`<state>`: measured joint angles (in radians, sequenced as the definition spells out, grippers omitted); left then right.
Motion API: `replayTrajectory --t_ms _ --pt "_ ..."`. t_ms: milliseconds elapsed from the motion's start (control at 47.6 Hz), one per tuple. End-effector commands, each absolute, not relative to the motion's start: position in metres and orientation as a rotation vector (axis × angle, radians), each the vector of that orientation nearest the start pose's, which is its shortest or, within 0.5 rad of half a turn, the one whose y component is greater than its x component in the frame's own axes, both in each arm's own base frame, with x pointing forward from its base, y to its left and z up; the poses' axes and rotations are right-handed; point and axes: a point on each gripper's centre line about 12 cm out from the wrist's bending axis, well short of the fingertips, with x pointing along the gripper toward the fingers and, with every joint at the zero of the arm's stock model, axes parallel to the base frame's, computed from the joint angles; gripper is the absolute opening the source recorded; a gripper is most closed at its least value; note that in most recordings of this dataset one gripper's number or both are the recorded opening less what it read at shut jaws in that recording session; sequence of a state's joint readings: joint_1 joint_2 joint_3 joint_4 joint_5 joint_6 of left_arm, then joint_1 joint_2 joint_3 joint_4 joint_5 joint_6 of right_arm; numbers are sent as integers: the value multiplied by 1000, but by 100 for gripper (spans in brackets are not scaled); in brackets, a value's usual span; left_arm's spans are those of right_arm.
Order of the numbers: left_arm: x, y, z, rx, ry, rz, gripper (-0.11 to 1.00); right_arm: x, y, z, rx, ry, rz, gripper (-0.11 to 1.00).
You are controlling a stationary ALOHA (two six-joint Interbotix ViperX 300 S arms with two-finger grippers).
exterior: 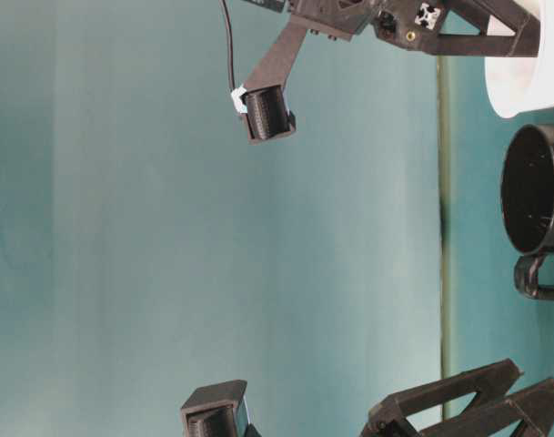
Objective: Put a paper cup into the cup holder on your left arm.
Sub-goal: 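Reach the right gripper into the white paper cup rim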
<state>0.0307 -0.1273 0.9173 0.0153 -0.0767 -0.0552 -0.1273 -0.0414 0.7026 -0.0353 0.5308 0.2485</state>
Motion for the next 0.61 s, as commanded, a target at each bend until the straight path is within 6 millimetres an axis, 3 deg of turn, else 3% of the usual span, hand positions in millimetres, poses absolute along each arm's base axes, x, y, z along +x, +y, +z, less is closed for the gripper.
replayTrajectory --t_ms 0,168,273,378,588 --pt "324 9 145 -47 699 40 88 331 -40 143 251 1144 -245 57" --pt "324 9 145 -46 699 40 88 333 -39 145 273 1143 -249 19" --pt "324 9 145 -47 700 40 88 333 -39 146 284 1151 -251 3" --pt "324 10 145 -47 700 41 88 332 -38 147 293 1156 -252 -3" --pt "324 10 144 -49 702 43 88 329 -38 152 302 1161 -255 -4"
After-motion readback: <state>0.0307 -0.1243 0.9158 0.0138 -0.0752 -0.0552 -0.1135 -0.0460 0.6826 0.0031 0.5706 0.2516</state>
